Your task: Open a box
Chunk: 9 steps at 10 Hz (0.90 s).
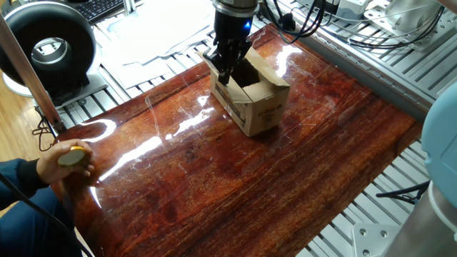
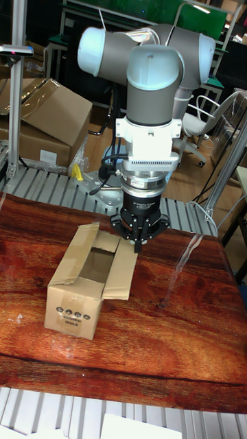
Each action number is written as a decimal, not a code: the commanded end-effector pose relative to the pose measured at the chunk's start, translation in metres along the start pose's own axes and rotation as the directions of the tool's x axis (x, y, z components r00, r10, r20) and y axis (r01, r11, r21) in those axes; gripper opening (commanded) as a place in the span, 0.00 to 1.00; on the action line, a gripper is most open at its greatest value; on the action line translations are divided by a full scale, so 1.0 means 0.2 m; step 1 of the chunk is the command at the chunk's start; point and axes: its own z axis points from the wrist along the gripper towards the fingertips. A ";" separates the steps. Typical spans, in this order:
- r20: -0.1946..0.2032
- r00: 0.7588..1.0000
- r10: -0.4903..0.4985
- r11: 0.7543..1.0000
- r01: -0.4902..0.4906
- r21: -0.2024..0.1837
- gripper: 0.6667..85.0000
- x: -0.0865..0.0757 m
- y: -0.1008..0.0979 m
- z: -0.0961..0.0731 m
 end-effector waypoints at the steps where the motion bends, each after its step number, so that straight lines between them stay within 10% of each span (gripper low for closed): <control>1: 0.014 1.000 -0.015 1.000 0.015 -0.002 0.00 -0.02 0.00 0.02; 9: 0.008 0.999 -0.036 0.999 0.036 0.027 0.00 -0.03 -0.04 0.08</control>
